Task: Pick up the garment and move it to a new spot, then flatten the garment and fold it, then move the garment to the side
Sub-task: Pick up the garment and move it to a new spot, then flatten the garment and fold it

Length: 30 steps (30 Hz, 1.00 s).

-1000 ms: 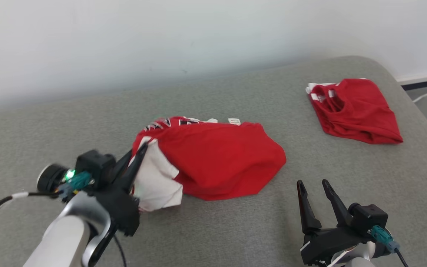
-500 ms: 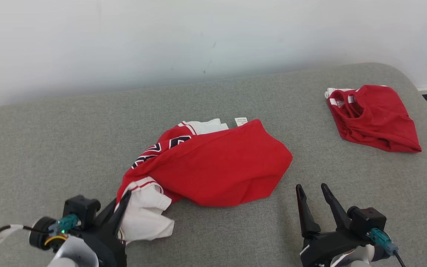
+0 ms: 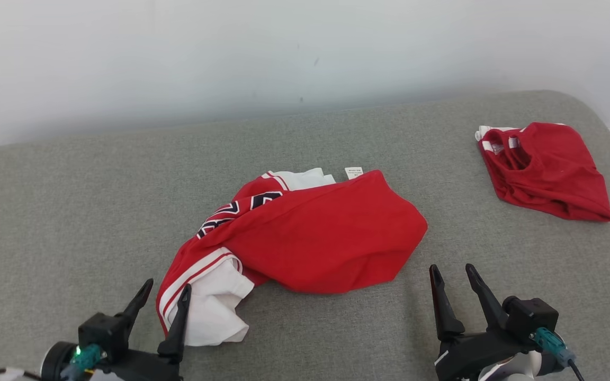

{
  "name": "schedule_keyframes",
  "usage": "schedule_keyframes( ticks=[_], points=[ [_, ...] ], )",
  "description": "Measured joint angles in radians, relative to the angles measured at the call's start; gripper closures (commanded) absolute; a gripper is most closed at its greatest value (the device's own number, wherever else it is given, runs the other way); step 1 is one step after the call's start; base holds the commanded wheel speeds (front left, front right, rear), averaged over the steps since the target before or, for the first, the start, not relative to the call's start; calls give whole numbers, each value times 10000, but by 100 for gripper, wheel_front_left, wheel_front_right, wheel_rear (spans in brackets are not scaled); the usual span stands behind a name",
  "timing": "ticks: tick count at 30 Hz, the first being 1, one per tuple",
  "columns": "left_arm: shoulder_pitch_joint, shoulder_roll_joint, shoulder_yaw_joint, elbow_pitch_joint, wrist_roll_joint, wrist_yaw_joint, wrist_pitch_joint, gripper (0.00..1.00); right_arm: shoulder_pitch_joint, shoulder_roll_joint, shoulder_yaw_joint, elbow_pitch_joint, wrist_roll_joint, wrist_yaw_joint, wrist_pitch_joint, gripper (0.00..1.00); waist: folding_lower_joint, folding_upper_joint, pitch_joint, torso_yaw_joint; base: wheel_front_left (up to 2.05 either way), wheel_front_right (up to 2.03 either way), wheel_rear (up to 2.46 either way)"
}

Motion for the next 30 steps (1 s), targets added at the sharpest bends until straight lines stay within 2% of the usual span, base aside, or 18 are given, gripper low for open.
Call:
schedule_keyframes(
  ticks=[8,16,20,30],
  points=[
    [986,-633,-40,-784,50,679,-604,0,68,29,-205,-77,-10,0,0,0,0,0,31,237,0,0,0],
    [1535,-853,63,-878,4,1016,-763,0,81,44,-270,-130,-17,0,0,0,0,0,111,404,0,0,0],
    [1649,-863,117,-713,-33,1020,-780,0,77,48,-267,-128,-17,0,0,0,0,0,161,409,0,0,0],
    [1558,-909,113,982,19,830,-865,0,24,-2,-226,-90,0,0,0,0,0,0,236,252,0,0,0]
  ],
)
